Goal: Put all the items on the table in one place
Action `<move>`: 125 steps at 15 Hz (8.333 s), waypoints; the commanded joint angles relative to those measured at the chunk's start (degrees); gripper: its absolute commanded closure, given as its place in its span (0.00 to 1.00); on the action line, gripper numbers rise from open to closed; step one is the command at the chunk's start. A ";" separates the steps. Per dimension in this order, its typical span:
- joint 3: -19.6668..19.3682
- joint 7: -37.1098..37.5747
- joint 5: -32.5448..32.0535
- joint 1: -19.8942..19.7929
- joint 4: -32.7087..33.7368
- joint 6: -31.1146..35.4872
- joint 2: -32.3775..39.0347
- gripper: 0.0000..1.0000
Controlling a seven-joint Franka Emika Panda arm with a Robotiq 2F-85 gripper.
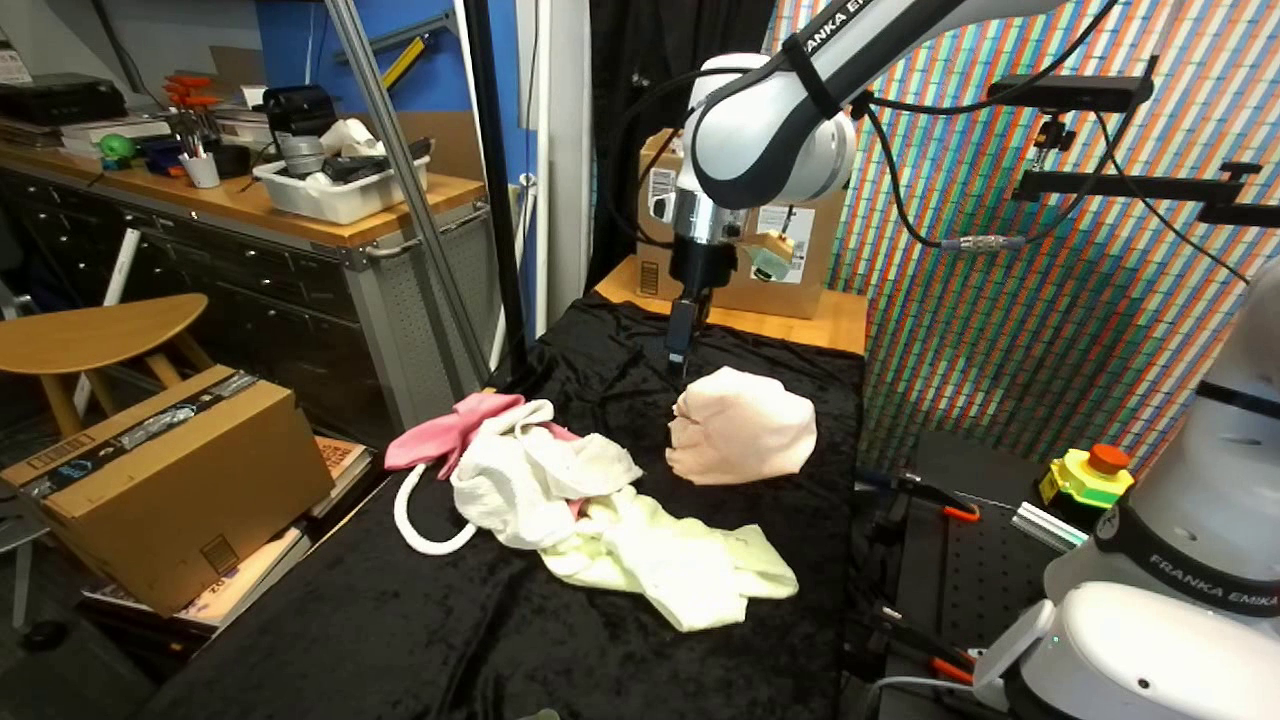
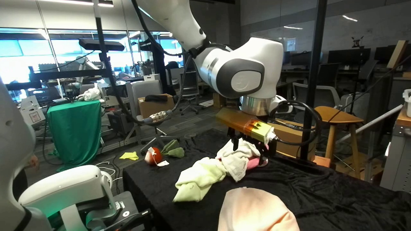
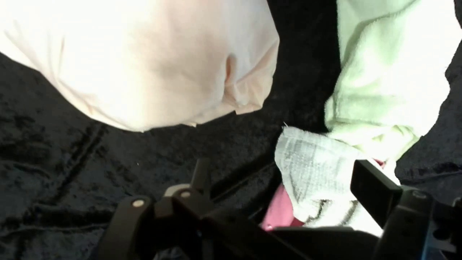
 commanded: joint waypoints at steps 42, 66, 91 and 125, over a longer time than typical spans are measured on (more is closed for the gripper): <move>-3.46 -8.15 13.60 -11.76 -8.54 4.73 4.76 0.00; -0.31 -18.00 21.75 -6.70 -7.63 -3.92 5.43 0.00; -1.56 -20.41 21.14 -7.61 5.15 -31.31 8.07 0.92; 4.58 -21.61 40.73 8.09 10.52 19.77 2.33 0.65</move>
